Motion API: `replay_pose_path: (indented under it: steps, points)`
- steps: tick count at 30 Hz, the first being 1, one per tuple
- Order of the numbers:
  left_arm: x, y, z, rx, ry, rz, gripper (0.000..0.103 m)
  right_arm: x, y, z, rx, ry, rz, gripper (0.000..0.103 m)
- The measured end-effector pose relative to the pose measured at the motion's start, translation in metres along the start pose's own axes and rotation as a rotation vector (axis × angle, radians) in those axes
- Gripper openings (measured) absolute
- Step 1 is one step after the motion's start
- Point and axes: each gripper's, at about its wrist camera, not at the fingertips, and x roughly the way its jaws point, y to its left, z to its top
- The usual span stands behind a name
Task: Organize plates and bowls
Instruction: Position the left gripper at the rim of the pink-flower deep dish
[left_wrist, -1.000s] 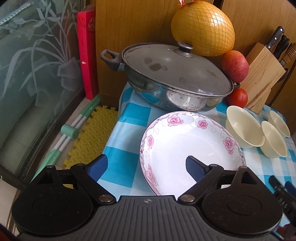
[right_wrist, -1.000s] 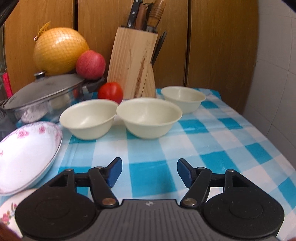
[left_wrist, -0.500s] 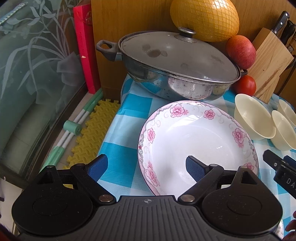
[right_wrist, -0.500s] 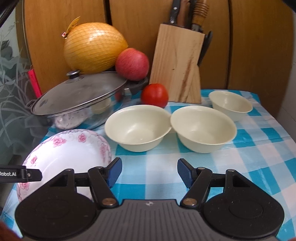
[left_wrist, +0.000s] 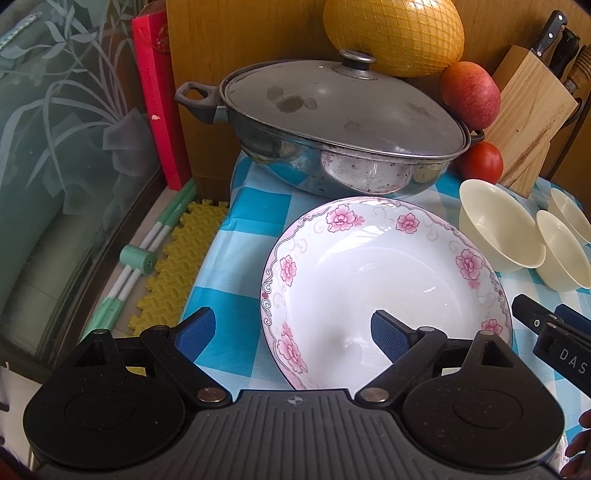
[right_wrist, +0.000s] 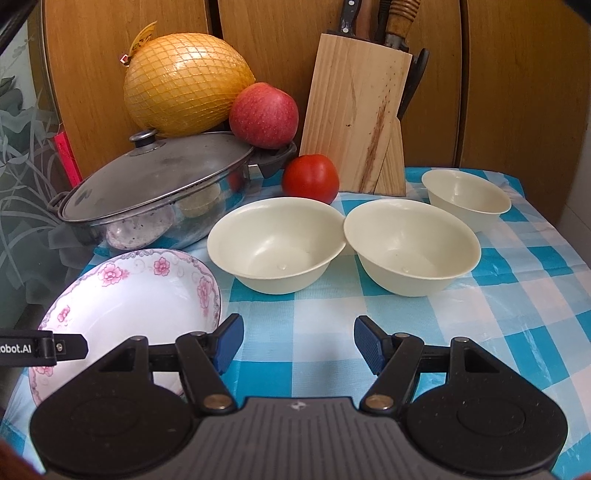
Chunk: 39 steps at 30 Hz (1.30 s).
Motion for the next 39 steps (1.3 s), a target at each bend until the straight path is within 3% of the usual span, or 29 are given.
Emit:
replay_pose_path:
  steps: [13, 24, 39]
  points:
    - [-0.004, -0.001, -0.001, 0.007, -0.007, -0.002, 0.094, -0.012, -0.011, -0.006, -0.011, -0.014, -0.035, 0.063]
    - [-0.005, -0.002, -0.001, 0.011, -0.005, 0.002, 0.094, -0.025, -0.026, -0.021, -0.006, 0.031, -0.046, 0.065]
    - [-0.006, -0.007, -0.004, 0.033, -0.003, 0.001, 0.095, -0.027, 0.004, -0.015, -0.041, 0.003, 0.033, 0.065]
